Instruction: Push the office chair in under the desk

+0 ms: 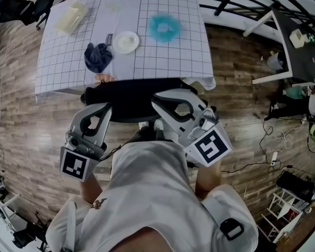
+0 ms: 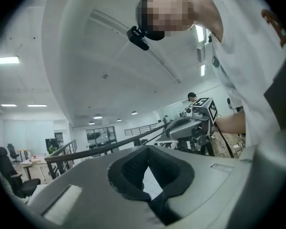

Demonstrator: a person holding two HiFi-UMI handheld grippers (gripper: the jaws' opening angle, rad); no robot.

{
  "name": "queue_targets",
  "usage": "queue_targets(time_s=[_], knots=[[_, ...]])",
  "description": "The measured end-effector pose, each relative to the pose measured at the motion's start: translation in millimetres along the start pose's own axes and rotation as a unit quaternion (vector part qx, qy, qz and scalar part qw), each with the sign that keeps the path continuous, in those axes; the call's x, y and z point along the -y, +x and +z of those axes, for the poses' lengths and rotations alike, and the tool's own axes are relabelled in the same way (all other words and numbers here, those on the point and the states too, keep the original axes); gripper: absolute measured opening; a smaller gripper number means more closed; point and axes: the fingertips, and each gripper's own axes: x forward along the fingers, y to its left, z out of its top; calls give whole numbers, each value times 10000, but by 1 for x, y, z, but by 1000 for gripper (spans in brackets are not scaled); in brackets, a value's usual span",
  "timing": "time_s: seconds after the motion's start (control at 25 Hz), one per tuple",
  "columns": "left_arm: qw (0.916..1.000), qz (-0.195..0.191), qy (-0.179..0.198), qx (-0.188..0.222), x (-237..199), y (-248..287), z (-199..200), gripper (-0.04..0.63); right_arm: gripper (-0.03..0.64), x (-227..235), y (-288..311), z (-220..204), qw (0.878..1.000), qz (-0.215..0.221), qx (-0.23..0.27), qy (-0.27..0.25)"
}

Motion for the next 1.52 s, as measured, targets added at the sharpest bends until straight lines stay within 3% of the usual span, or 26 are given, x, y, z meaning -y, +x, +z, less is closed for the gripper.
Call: queue_targets(time_s=[0.12, 0.36, 1.52], knots=[[9999, 125, 4, 61, -6, 9, 6, 2, 2, 17, 4, 11, 9987, -470, 165, 65], [9990, 281, -269, 226, -16, 13, 13, 2, 2, 21, 11, 16, 9969, -701, 269, 221], [9989, 342, -302, 86, -19, 11, -2, 2, 2, 5, 21, -6, 9985, -481, -137, 239]])
